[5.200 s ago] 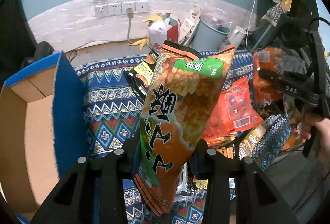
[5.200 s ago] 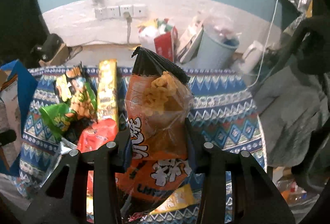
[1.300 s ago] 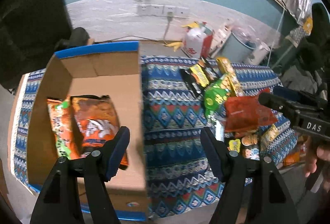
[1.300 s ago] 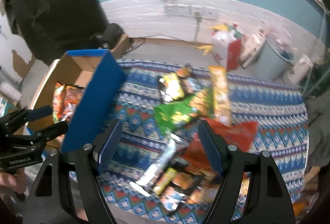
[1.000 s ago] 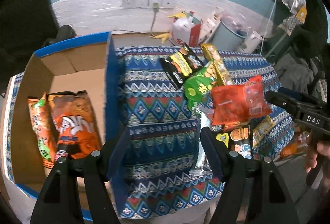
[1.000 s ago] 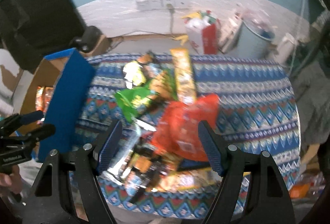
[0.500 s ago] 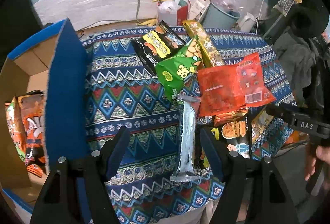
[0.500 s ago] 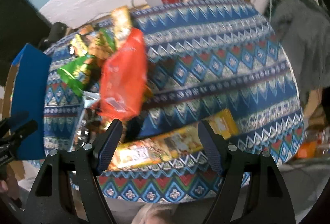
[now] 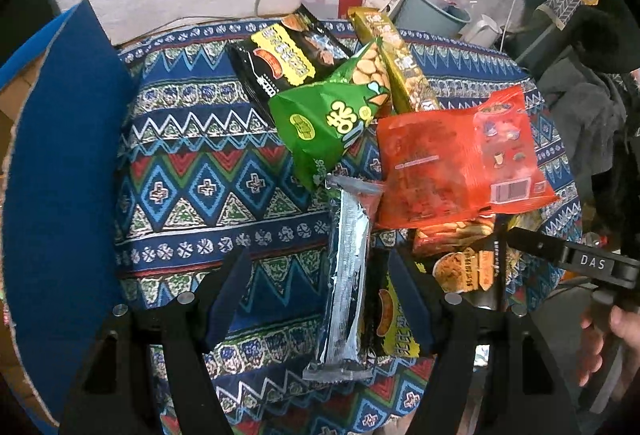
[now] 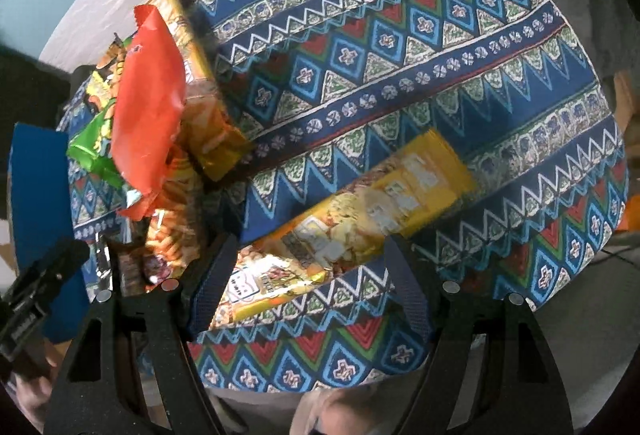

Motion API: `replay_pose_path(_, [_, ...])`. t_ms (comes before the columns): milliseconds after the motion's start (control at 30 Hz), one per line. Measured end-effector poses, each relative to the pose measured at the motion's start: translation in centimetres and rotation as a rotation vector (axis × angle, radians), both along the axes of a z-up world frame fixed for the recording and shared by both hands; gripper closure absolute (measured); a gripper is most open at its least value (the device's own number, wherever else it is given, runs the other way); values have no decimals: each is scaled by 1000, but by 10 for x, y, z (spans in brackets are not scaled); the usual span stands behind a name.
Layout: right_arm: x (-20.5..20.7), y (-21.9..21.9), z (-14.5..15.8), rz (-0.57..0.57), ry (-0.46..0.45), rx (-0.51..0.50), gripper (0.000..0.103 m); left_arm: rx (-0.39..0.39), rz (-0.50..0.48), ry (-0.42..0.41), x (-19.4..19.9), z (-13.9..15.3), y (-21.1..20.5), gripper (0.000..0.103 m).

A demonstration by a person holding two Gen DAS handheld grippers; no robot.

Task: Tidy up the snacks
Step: 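Move both grippers back to the snack pile on the cloth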

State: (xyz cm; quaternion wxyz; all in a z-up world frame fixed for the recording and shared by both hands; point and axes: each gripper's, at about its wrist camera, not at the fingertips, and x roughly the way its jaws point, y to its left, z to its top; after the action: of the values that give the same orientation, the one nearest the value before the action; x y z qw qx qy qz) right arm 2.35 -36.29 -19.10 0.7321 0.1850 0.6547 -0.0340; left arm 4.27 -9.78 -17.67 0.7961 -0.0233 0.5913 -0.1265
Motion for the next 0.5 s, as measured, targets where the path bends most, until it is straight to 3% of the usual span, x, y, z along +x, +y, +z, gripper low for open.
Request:
replay_pose_path(300, [-4,-8,-6,-52,31,20,27,-13,13,42,7,-17,4,31])
replay_pose_path(500, [4,2,-25,5,53,13,27,-14,13,66,11,-27,-1,31])
